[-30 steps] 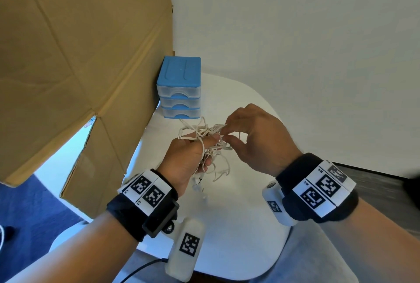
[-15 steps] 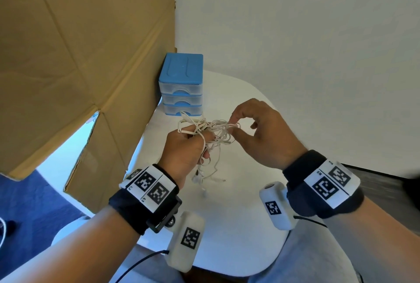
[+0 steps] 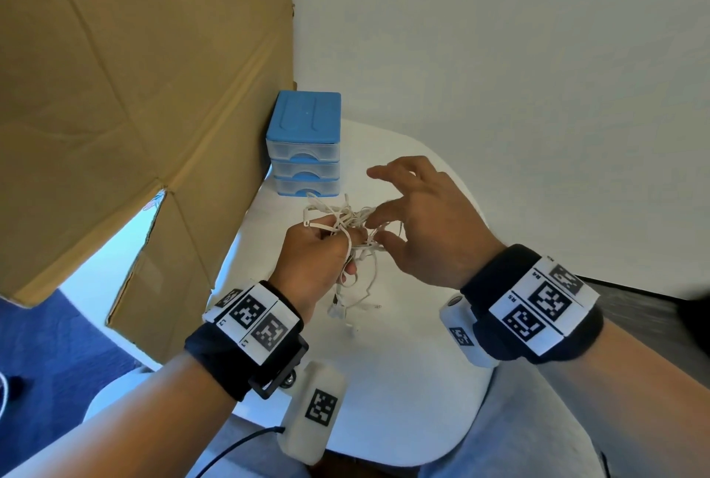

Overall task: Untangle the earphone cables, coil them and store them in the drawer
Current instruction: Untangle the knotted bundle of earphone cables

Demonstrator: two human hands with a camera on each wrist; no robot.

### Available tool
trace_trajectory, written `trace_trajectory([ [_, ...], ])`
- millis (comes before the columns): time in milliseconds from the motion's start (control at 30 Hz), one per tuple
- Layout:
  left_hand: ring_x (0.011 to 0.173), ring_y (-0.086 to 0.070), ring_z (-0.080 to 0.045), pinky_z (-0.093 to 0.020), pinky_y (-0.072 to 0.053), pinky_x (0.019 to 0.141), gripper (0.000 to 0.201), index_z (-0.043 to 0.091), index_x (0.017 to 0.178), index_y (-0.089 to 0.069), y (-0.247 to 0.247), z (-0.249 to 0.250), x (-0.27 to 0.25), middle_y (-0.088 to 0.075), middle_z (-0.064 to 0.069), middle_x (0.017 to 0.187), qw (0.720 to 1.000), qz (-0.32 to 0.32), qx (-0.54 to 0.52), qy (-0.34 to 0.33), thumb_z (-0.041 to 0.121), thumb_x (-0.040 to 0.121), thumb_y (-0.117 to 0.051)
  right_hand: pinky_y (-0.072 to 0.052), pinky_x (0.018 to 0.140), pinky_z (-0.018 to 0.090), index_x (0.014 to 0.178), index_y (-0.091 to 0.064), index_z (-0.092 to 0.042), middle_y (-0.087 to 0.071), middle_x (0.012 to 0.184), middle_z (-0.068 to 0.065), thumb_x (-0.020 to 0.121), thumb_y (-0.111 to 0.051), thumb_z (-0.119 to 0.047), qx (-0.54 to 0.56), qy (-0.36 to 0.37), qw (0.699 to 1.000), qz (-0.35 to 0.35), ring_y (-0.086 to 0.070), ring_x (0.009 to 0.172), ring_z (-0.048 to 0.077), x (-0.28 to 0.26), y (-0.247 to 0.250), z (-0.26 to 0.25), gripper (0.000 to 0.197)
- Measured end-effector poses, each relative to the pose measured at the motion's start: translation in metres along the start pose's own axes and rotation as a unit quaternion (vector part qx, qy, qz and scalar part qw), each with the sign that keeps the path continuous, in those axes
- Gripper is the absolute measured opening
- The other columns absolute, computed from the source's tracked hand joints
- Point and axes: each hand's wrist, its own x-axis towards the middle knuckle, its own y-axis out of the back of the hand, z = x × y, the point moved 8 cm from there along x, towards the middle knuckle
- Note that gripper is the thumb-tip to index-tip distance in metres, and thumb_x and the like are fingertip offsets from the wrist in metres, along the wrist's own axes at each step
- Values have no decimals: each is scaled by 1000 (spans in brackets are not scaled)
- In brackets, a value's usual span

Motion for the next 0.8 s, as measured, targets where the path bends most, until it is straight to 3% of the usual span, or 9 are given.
trace_trajectory([
  [200, 47, -49, -16, -26, -38, 49, 14, 20, 74, -72, -2, 3, 0, -60, -8, 63, 1000, -14, -13, -4, 13, 85, -67, -42, 95, 39, 93, -77, -30, -56, 137, -4, 87, -65, -23, 15, 7, 1000, -19, -40, 130, 21, 0, 0, 2, 15],
  [333, 45, -50, -12, -21, -40, 44, 13, 21, 79, -73, -1, 2, 0, -58, 0, 53, 999, -21, 22, -14, 12, 86, -67, -43, 94, 30, 87, -71, -21, -65, 114, -3, 88, -63, -10, 189, -39, 980, 54, -51, 114, 18, -1, 6, 16, 13],
  [400, 46, -49, -12, -21, -39, 43, 14, 21, 83, -74, -2, 1, -1, -57, 3, 53, 999, -30, 33, -23, 9, 86, -67, -42, 84, 21, 83, -68, -16, -68, 103, 0, 88, -63, -4, 330, -112, 929, 124, -58, 103, 15, 0, 16, 32, 14],
  [467, 45, -47, -12, -21, -38, 42, 19, 24, 82, -74, -1, 2, -1, -57, 3, 54, 999, -22, 29, -36, 7, 86, -67, -45, 76, 25, 80, -64, -12, -71, 93, 7, 90, -58, 2, 501, -175, 827, 187, -64, 92, 17, -2, 23, 48, 18],
  [533, 44, -46, -12, -20, -37, 41, 22, 26, 79, -73, 1, 6, 0, -56, 1, 54, 999, -10, 10, -45, 6, 87, -67, -48, 69, 27, 80, -60, -10, -68, 80, 9, 92, -51, 6, 615, -201, 737, 195, -65, 83, 21, -5, 23, 56, 21],
  [567, 44, -45, -13, -19, -37, 41, 23, 26, 80, -73, 2, 8, 2, -56, -1, 56, 999, -6, 2, -48, 6, 87, -67, -47, 66, 28, 81, -59, -9, -64, 73, 9, 93, -50, 6, 636, -201, 721, 188, -64, 76, 22, -6, 23, 56, 21],
  [633, 43, -43, -12, -17, -37, 40, 23, 25, 83, -74, 4, 9, 4, -56, -2, 57, 999, -1, -2, -50, 4, 87, -65, -45, 62, 29, 81, -58, -7, -54, 63, 7, 92, -57, 6, 596, -186, 760, 177, -54, 59, 21, -8, 26, 56, 17],
  [733, 43, -44, -12, -19, -37, 42, 20, 23, 88, -75, 6, 2, 6, -54, 4, 48, 999, 0, 19, -35, 5, 85, -66, -35, 53, 24, 77, -54, -7, -37, 53, 1, 83, -76, -9, 418, -147, 881, 166, -31, 49, 17, -7, 31, 49, 23],
  [800, 46, -46, -13, -22, -38, 45, 18, 26, 82, -75, 4, -3, 6, -56, 1, 52, 1000, -8, 20, -15, 9, 83, -69, -29, 48, 19, 70, -52, -9, -32, 50, -7, 77, -83, -23, 364, -136, 907, 161, -25, 46, 10, -5, 34, 45, 34],
])
